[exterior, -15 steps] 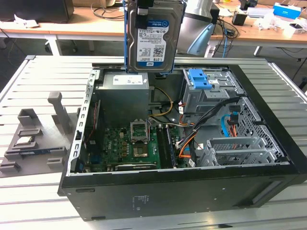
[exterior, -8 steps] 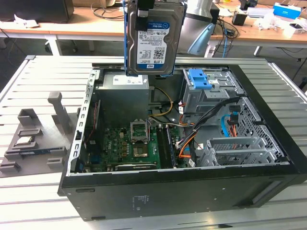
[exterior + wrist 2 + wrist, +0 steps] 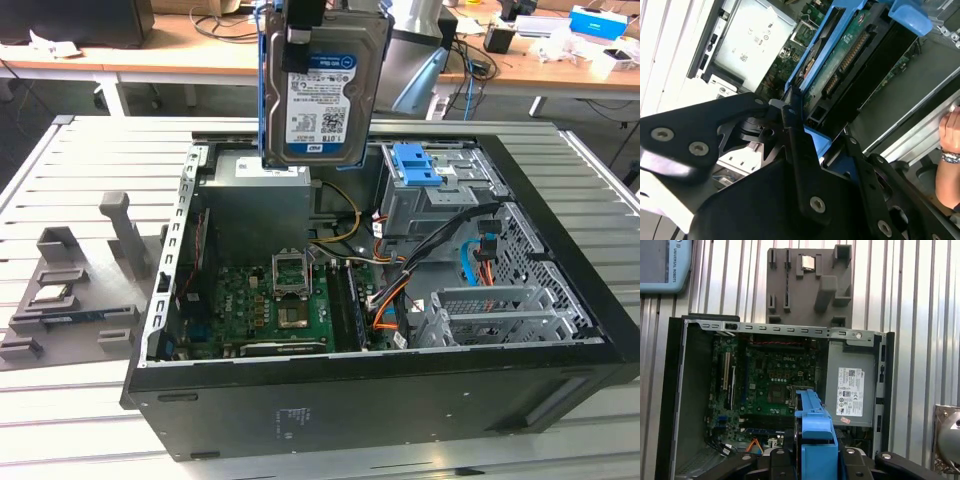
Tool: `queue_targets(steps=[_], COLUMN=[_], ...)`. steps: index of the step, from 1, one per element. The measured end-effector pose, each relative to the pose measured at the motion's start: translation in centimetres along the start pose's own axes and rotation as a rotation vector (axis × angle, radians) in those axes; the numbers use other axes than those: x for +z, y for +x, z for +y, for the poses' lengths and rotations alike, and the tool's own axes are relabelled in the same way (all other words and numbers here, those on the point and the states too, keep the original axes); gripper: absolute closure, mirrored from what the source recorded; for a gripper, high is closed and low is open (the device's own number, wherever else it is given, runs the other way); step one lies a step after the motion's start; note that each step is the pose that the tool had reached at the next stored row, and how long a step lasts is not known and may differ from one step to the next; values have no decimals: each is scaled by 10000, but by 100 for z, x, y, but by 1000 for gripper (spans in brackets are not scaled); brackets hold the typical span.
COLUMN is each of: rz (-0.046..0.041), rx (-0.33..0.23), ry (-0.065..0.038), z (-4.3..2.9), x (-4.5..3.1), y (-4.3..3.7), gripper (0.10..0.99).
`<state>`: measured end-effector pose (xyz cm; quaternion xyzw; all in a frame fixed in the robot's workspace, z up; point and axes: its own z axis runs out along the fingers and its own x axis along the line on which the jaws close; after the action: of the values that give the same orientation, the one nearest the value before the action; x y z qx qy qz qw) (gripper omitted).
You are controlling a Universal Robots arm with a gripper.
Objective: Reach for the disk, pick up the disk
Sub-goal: 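Pick up the disk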
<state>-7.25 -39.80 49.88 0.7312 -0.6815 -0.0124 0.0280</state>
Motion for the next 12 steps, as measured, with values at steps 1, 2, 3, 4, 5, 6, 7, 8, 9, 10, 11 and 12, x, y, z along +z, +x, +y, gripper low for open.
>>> queue_targets(steps=[1,2,3,4,5,6,7,8,9,10,11,12], rz=[11,19,24,29,41,53,65,75,81,90,106,117], rx=[1,1,2,2,2,3,4,4,5,5,7,7], ry=[-1,-2,-2,-2,-3,-4,-4,-6,-6,-7,-8,-9], z=[2,3,5,5,7,8,10,11,12,13,15,16], x=[1,1,2,2,3,3,4,5,5,6,7,7], y=[28,49,63,76,99,118,141,158,170,185,213,231], gripper=[718,718,718,718,718,718,718,718,718,718,718,718])
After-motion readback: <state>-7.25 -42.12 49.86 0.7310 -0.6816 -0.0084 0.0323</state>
